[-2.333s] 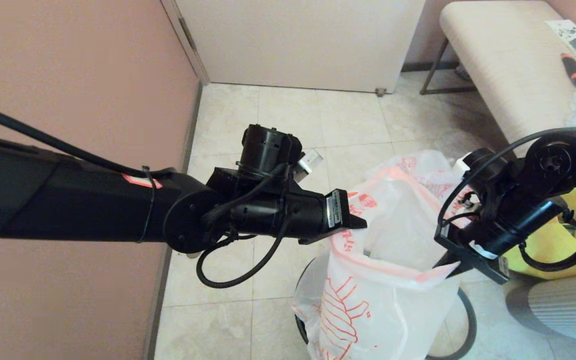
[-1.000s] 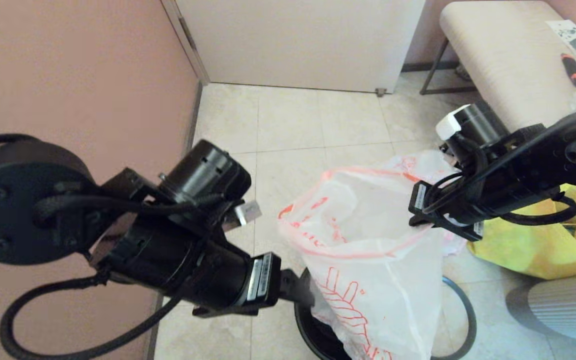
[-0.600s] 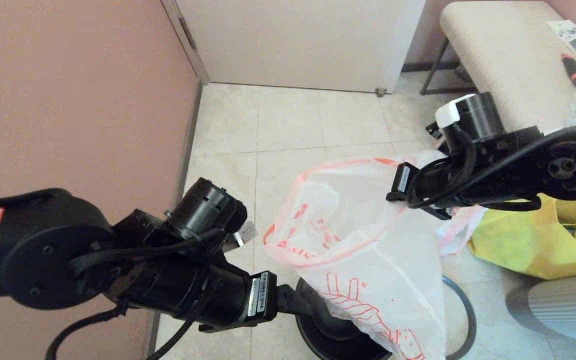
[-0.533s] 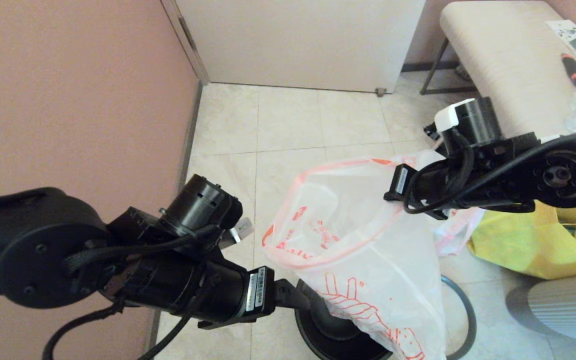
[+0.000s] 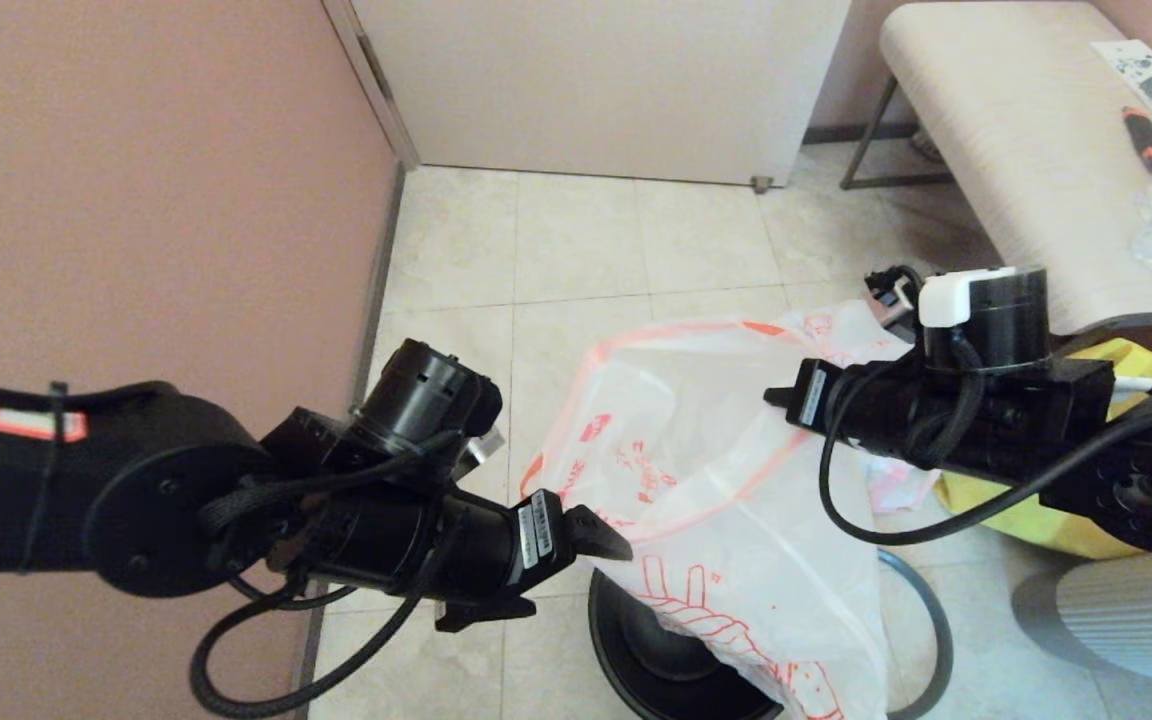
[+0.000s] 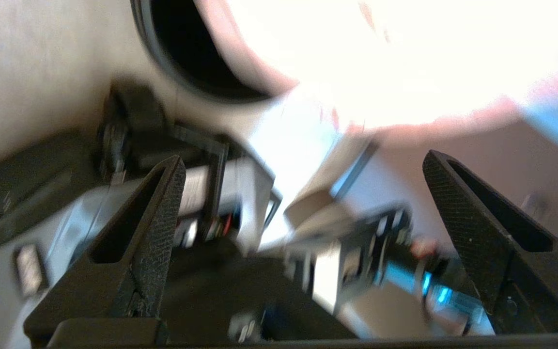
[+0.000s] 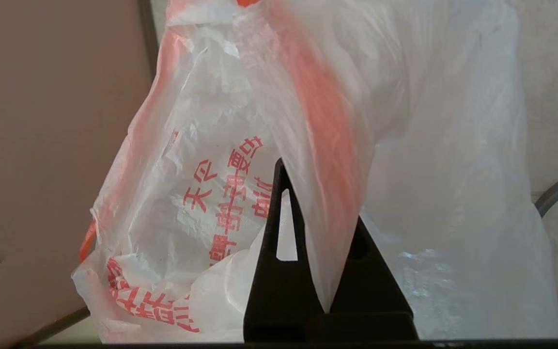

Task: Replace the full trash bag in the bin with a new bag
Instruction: Put the new garbage bag on the trash can

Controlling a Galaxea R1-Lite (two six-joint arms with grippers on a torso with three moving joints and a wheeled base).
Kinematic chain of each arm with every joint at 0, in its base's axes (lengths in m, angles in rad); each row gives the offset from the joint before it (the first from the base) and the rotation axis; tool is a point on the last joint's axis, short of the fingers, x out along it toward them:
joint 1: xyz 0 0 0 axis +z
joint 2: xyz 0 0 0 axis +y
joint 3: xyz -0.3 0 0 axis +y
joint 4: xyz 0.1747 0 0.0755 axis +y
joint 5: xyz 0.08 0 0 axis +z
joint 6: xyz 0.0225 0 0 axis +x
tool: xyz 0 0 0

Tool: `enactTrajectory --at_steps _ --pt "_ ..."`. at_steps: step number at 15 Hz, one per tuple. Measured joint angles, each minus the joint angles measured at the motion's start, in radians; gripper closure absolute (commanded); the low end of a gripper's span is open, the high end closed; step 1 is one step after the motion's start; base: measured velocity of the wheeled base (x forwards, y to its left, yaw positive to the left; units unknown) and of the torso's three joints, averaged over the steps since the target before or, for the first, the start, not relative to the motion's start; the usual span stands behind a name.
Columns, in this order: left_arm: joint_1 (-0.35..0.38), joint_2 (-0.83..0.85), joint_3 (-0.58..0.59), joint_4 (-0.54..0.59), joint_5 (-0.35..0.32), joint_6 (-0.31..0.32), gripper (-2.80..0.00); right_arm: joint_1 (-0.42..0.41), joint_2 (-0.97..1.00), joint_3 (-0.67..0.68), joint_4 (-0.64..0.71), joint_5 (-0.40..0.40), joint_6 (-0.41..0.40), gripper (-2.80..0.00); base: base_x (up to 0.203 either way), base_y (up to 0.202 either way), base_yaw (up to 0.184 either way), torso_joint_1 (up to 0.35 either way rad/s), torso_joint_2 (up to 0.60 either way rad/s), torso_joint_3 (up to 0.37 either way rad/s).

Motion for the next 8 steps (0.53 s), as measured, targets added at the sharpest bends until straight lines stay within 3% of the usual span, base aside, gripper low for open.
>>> enactTrajectory --at_steps 4,5,6,8 --pt "0.05 0.077 -0.002 -0.17 0.031 -0.032 -2.8 0.024 -0.046 0.033 -0.003 0.025 -0.03 0.0 0.0 0.0 0.0 0.0 0.0 0.0" --pt "0.056 0.088 -0.002 -0.214 0.039 -0.033 -0.65 0.028 -0.052 0.046 -0.005 0.027 -0.033 0.0 0.0 0.0 0.0 0.0 0.0 0.0" --pt "0.058 0.098 -0.001 -0.233 0.046 -0.033 0.0 0.029 -0.056 0.059 -0.009 0.027 -0.034 0.0 0.0 0.0 0.0 0.0 0.0 0.0" --pt "0.061 0.123 -0.001 -0.241 0.073 -0.034 0.0 0.026 -0.06 0.086 -0.049 0.03 -0.034 0.0 0.0 0.0 0.0 0.0 0.0 0.0"
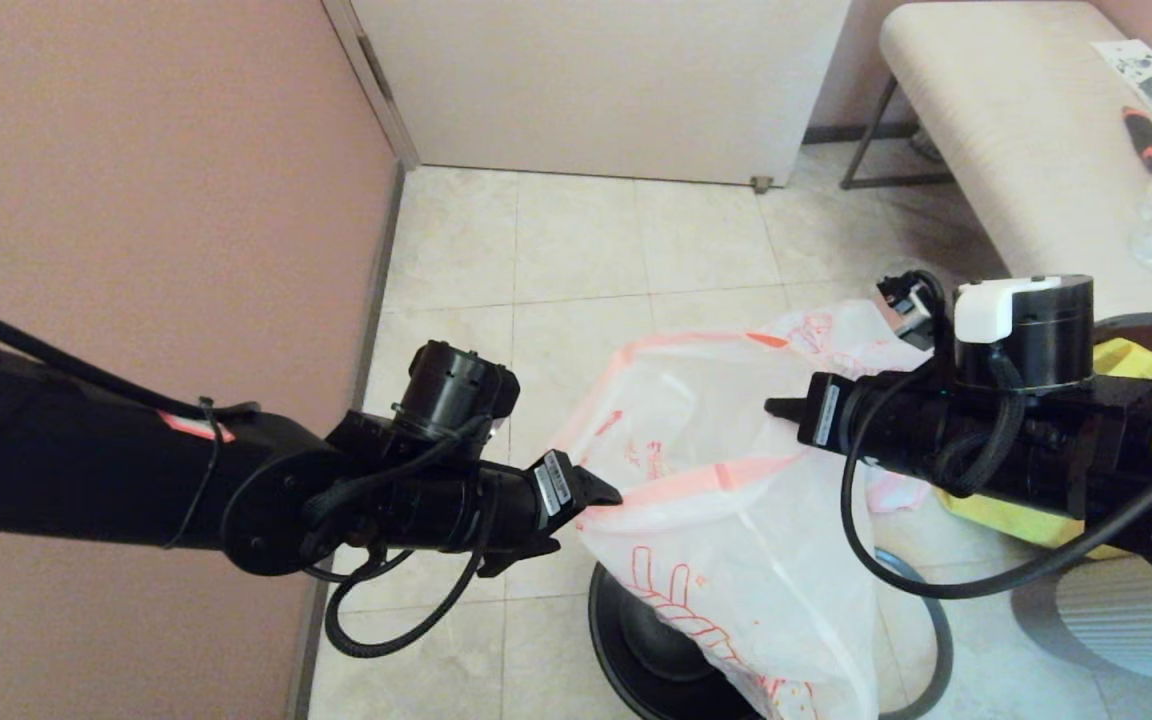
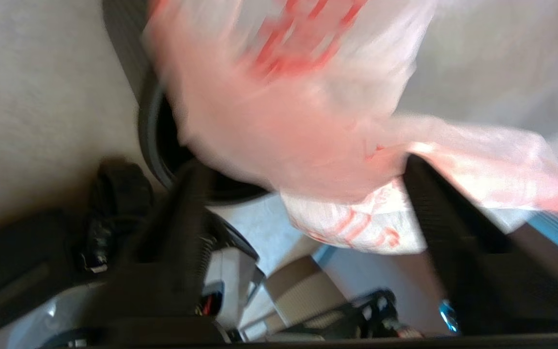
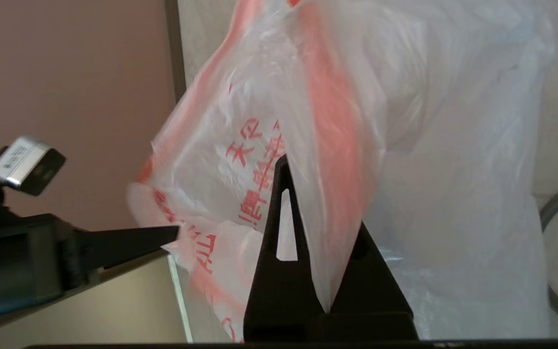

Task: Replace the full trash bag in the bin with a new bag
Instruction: Put the new garbage bag on the trash can

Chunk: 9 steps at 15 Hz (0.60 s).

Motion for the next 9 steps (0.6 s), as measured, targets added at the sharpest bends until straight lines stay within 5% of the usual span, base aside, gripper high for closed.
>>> enactTrajectory --at_steps 9 --pt "0.019 -0.092 0.077 -0.065 -0.017 -0.013 0.0 -0.01 0.003 0.056 -0.062 0.033 -0.049 0.0 0.0 0.0 0.0 0.0 0.0 0.0"
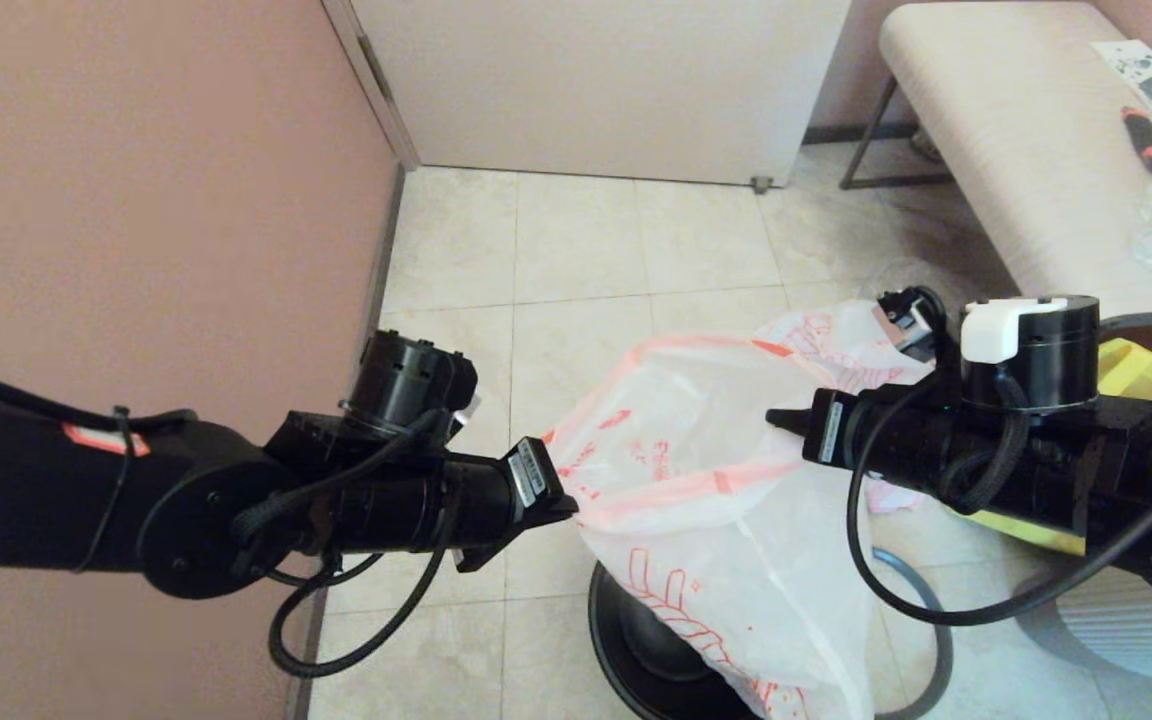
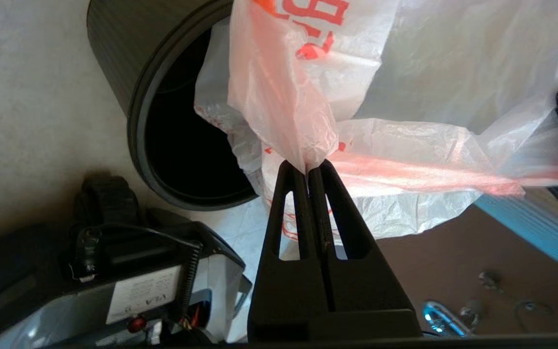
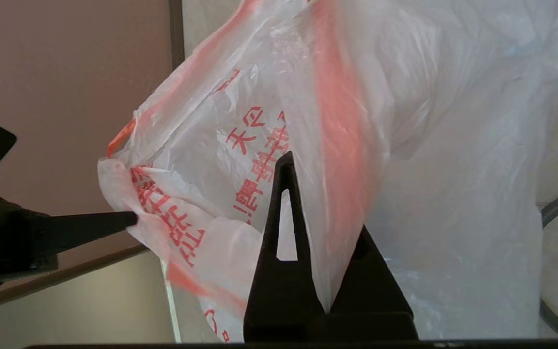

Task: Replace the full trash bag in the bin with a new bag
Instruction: Put the new garbage bag on the trash can

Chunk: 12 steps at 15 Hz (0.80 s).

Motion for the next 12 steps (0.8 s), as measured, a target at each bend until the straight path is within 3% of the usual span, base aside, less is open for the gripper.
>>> enactTrajectory --at_steps 1,2,12 --pt "0.005 -0.007 0.004 -0.001 0.001 -0.016 0.0 0.0 0.001 0.0 0.0 0.001 -0.006 0.0 0.0 0.0 0.0 0.0 0.0 0.0" --pt "0.013 -0.017 0.01 -0.004 -0.001 -0.025 -2.8 0.0 0.003 0.001 -0.001 0.001 -0.019 0.0 0.0 0.0 0.0 0.0 0.0 0.0" --pt "0.034 0.054 -0.011 -0.063 -0.027 -0.02 -2.8 0.003 0.029 0.006 -0.061 0.003 -0.038 0.0 0.0 0.0 0.0 0.0 0.0 0.0"
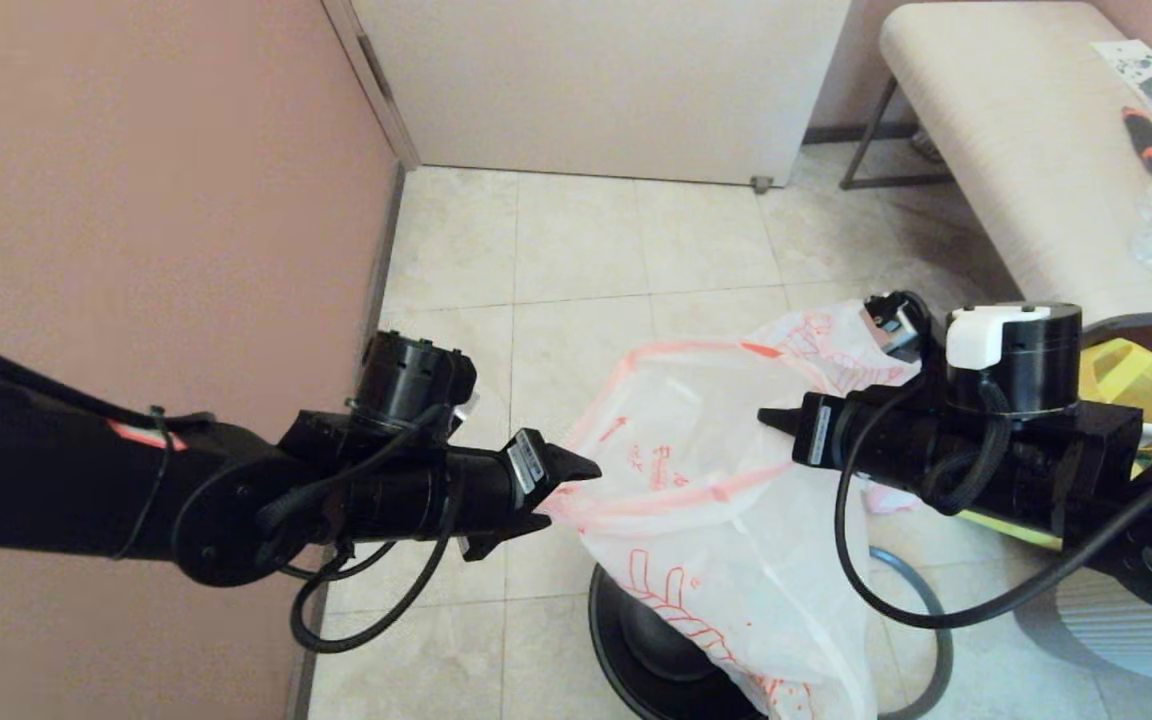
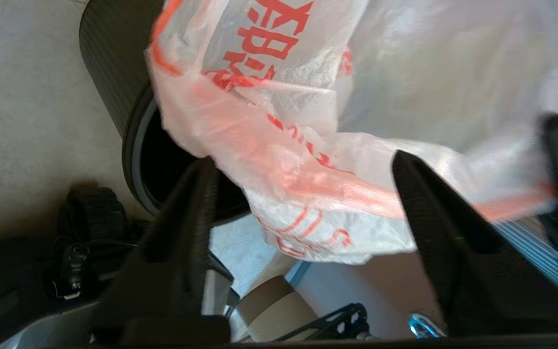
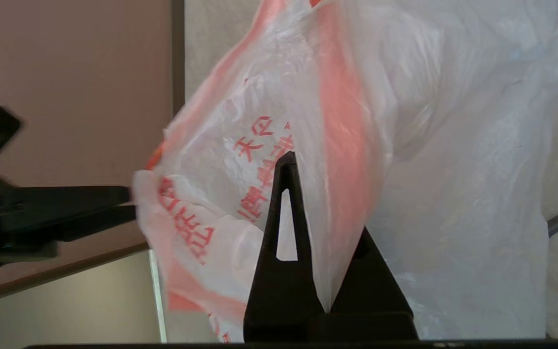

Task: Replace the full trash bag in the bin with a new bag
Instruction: Put the new garbage bag on the trash can

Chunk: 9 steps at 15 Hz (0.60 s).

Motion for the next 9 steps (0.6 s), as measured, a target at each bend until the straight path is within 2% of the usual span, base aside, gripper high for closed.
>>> enactTrajectory --at_steps 5,9 --pt "-0.004 0.129 -0.068 0.004 0.001 0.001 -2.8 0.001 -0.005 0.0 -0.028 0.036 0.0 0.0 0.0 0.0 0.0 0.0 0.0 0.0" --pt "-0.021 0.141 -0.054 0.009 0.001 0.0 -2.8 -0.001 0.005 0.0 -0.058 0.037 0.0 0.0 0.0 0.0 0.0 0.0 0.0 0.0"
